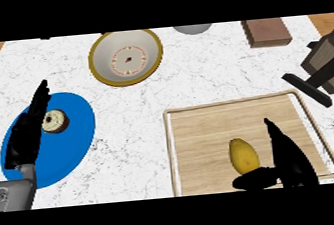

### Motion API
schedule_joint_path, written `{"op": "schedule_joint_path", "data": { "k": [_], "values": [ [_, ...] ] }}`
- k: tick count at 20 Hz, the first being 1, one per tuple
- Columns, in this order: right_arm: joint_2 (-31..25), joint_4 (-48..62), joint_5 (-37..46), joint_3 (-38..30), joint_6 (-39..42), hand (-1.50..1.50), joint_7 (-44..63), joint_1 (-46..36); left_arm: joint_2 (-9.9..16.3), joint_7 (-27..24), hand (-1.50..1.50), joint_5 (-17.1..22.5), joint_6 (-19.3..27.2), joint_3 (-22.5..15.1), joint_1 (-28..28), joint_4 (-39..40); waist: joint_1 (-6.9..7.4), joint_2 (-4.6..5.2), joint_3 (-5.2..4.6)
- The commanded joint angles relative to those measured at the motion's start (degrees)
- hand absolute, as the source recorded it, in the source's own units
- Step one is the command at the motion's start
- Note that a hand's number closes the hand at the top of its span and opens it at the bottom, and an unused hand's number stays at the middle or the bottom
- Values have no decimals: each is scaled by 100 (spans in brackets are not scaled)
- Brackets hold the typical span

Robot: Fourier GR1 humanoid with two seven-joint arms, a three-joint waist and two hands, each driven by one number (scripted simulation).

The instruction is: Pick the lemon from the tray and place it in the tiered basket

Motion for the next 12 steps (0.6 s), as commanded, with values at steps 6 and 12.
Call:
{"op": "schedule_joint_path", "data": {
  "k": [6, 12],
  "values": [
    [575, 145, 235, -116, 397, -150, 1190, -47, -113, -24, 0, -23, -32, 54, 8, 47, -14, 1, 11],
    [1062, 1136, 44, -584, 471, -150, 664, -472, 1, 271, 0, -98, -104, 126, -263, 35, 27, 18, 16]
  ]
}}
